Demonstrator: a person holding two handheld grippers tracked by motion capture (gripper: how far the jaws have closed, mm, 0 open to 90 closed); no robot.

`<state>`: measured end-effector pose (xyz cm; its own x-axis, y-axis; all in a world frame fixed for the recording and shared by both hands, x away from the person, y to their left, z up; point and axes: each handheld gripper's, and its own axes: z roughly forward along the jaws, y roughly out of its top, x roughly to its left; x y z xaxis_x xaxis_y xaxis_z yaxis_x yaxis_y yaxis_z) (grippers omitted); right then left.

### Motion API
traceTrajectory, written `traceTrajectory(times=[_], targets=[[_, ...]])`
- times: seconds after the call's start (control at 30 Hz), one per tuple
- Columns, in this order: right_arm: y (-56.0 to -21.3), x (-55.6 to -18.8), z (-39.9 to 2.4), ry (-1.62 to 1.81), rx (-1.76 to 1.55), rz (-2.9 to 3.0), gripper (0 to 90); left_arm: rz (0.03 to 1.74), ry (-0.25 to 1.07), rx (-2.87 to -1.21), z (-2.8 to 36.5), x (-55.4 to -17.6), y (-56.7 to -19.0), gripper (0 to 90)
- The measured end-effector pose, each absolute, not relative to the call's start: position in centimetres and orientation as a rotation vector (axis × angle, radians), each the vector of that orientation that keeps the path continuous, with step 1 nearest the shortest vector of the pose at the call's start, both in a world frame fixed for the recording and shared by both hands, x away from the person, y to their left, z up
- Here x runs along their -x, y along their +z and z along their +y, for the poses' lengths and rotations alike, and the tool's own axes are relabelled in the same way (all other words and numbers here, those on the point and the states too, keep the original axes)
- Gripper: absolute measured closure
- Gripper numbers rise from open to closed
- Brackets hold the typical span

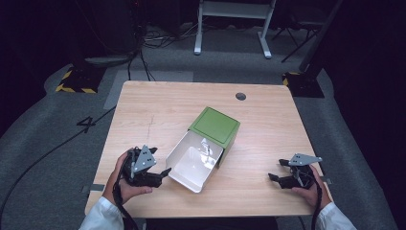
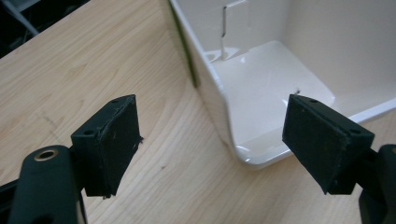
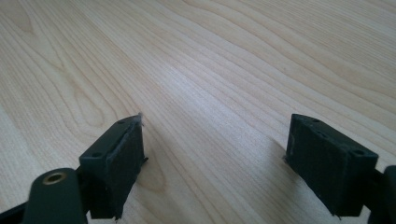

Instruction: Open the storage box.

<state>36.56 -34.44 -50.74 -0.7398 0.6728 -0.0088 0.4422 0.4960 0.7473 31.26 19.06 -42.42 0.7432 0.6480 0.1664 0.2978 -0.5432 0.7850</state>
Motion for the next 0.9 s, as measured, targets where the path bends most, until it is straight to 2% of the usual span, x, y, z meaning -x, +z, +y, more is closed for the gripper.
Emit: traceTrajectory(times=[0.5, 0.9], targets=[[-50.7, -36.6, -34.4, 1.093, -0.94, 2.444, 19.3, 0.812, 0.614, -2.164, 22.5, -32.7, -44.0, 19.1], [-50.7, -36.6, -34.4, 1.093, -0.939, 2.444, 19.3, 0.889, 0.511, -2.227, 24.0, -34.7, -47.1, 17.0]])
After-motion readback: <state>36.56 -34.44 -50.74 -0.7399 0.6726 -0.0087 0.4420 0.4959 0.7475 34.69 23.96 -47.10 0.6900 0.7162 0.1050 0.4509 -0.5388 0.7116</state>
